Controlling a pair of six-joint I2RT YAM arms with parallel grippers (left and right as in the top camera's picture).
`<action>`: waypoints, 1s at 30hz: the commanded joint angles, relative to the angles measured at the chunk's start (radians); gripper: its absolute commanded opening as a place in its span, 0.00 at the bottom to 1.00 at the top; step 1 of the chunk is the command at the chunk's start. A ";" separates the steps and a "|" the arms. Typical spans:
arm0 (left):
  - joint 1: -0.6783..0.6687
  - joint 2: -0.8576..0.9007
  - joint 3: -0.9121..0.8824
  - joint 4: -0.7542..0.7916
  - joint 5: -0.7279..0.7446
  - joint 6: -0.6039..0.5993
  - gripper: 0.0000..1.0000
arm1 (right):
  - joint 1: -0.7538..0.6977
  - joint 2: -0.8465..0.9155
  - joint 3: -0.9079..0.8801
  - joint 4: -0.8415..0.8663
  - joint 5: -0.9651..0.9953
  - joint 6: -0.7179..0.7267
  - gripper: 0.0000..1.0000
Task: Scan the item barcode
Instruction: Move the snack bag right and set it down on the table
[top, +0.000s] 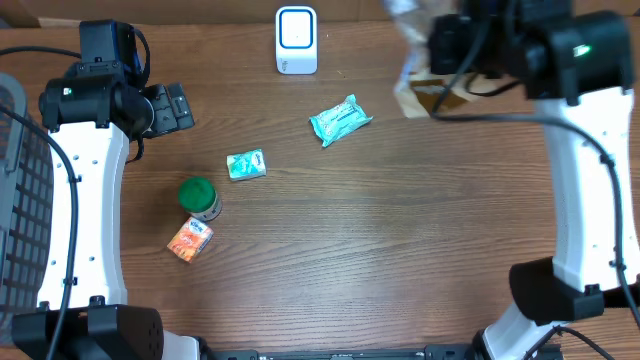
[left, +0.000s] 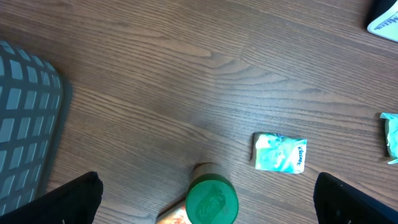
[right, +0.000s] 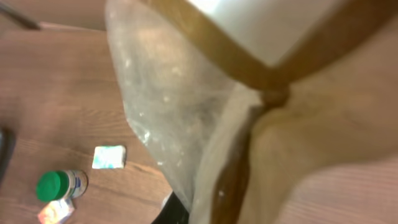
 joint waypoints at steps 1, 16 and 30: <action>0.000 -0.013 0.021 0.001 0.008 0.019 1.00 | -0.133 0.034 -0.046 -0.091 -0.102 0.082 0.04; 0.000 -0.013 0.021 0.001 0.008 0.019 1.00 | -0.459 0.044 -0.791 0.319 -0.152 0.032 0.05; 0.000 -0.013 0.022 0.001 0.008 0.019 1.00 | -0.519 0.044 -0.633 0.130 -0.149 -0.014 0.73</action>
